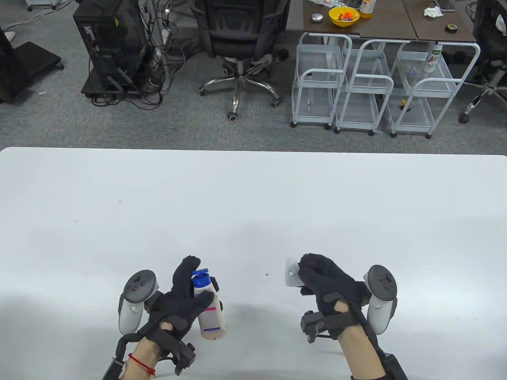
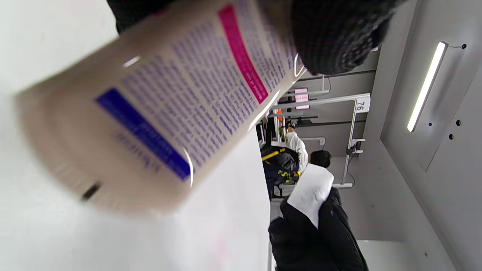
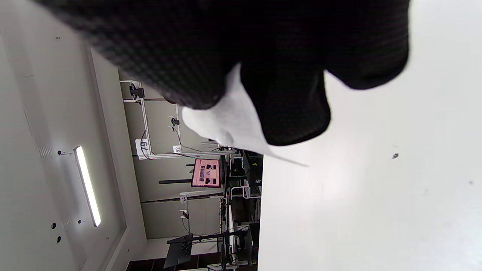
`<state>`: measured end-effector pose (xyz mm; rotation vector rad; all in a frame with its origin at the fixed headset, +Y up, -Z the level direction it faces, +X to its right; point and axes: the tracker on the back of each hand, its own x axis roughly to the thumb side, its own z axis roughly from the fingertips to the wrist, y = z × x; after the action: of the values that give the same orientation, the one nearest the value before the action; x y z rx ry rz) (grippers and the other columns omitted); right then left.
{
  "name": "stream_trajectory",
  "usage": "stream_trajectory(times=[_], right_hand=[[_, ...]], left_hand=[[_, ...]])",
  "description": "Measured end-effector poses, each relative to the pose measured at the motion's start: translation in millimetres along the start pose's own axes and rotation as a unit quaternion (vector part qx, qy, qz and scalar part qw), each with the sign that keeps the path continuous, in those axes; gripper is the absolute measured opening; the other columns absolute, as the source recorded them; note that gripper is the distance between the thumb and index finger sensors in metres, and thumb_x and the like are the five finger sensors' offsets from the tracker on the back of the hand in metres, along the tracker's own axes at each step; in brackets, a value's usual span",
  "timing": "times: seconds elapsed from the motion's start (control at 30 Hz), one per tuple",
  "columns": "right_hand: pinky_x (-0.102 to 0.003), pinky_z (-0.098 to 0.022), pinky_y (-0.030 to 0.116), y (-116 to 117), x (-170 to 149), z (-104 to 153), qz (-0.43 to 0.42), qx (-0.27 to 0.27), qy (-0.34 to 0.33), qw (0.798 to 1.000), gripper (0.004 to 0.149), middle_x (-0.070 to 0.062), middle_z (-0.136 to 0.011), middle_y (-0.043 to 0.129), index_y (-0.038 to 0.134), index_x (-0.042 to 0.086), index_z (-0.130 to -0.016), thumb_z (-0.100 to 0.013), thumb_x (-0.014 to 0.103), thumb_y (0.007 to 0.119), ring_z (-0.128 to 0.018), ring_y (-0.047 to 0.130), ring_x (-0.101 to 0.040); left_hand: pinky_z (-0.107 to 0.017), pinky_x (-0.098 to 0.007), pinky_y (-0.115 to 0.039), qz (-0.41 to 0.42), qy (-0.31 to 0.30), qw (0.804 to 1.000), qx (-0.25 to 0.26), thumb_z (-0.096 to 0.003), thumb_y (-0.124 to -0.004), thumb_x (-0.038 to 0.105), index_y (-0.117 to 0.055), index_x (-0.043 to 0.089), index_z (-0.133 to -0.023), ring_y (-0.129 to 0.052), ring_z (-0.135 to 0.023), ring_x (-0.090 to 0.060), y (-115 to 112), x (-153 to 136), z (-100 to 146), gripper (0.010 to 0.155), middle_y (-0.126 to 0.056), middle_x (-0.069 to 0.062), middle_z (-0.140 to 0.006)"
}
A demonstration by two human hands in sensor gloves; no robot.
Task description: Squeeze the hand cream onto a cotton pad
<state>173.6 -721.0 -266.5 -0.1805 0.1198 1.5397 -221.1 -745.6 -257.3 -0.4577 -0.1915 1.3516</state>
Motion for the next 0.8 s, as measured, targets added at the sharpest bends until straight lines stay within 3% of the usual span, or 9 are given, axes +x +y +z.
stream_trajectory(times=[0.27, 0.4, 0.47, 0.6, 0.67, 0.73, 0.8], right_hand=[[-0.049, -0.041, 0.088, 4.7, -6.3, -2.2, 0.009, 0.010, 0.010, 1.000, 0.039, -0.005, -0.067, 0.106, 0.092, 0.022, -0.077, -0.039, 0.027, 0.097, -0.057, 0.113, -0.029], [-0.049, -0.041, 0.088, 8.0, -7.5, -2.2, 0.011, 0.016, 0.012, 1.000, 0.039, -0.005, -0.067, 0.106, 0.092, 0.021, -0.077, -0.039, 0.027, 0.097, -0.057, 0.113, -0.029], [-0.049, -0.041, 0.088, 9.1, -7.5, -2.8, 0.014, 0.019, 0.011, 1.000, 0.039, -0.005, -0.066, 0.106, 0.092, 0.021, -0.077, -0.039, 0.027, 0.097, -0.057, 0.113, -0.029], [-0.049, -0.041, 0.088, 10.2, -8.4, -3.4, 0.019, 0.021, 0.011, 1.000, 0.039, -0.005, -0.067, 0.106, 0.092, 0.021, -0.077, -0.039, 0.026, 0.097, -0.057, 0.113, -0.029], [-0.049, -0.041, 0.087, 10.2, -8.4, -3.8, 0.027, 0.023, 0.008, 0.999, 0.039, -0.005, -0.066, 0.106, 0.092, 0.021, -0.077, -0.039, 0.026, 0.097, -0.057, 0.113, -0.030], [-0.049, -0.041, 0.087, 7.9, -9.0, -5.7, 0.043, 0.024, -0.002, 0.999, 0.039, -0.005, -0.066, 0.106, 0.092, 0.021, -0.077, -0.039, 0.026, 0.097, -0.057, 0.113, -0.030], [-0.049, -0.042, 0.087, 5.6, -9.1, -8.6, 0.032, 0.042, -0.006, 0.999, 0.038, -0.005, -0.066, 0.106, 0.092, 0.021, -0.077, -0.039, 0.026, 0.097, -0.057, 0.113, -0.030]], left_hand=[[-0.050, -0.041, -0.087, -0.019, 0.007, 0.998, 0.052, -0.0398, -0.068, 0.047, -0.033, 0.060, -0.096, -0.110, -0.054, -0.013, 5.2, -1.6, 1.8, 0.067, -0.082, 0.006, -0.095], [-0.046, -0.042, -0.090, -0.036, -0.013, 0.998, 0.057, -0.0353, -0.071, 0.042, -0.048, 0.058, -0.092, -0.114, -0.047, -0.014, 7.3, 2.3, 0.4, 0.064, -0.090, 0.003, -0.089], [-0.047, -0.041, -0.090, -0.042, -0.031, 0.998, 0.028, -0.0358, -0.071, 0.042, -0.048, 0.058, -0.092, -0.113, -0.048, -0.013, 6.4, 4.2, -0.7, 0.063, -0.089, 0.004, -0.089], [-0.049, -0.042, -0.087, -0.062, -0.031, 0.997, 0.040, -0.0366, -0.071, 0.044, -0.048, 0.059, -0.094, -0.111, -0.051, -0.013, 3.0, 6.5, 1.2, 0.064, -0.089, 0.005, -0.091], [-0.053, -0.045, -0.083, -0.083, -0.033, 0.996, 0.031, -0.0386, -0.076, 0.037, -0.042, 0.058, -0.098, -0.107, -0.060, -0.016, 1.0, 10.3, 0.6, 0.072, -0.083, 0.006, -0.098], [-0.055, -0.043, -0.083, -0.135, -0.036, 0.990, 0.026, -0.0399, -0.077, 0.033, -0.029, 0.053, -0.101, -0.104, -0.068, -0.014, -0.5, 15.3, 0.2, 0.080, -0.076, 0.011, -0.103], [-0.054, -0.042, -0.085, -0.166, -0.031, 0.984, 0.057, -0.0380, -0.080, 0.032, -0.037, 0.044, -0.103, -0.106, -0.066, -0.013, -1.2, 18.1, 0.5, 0.079, -0.081, 0.012, -0.101]])
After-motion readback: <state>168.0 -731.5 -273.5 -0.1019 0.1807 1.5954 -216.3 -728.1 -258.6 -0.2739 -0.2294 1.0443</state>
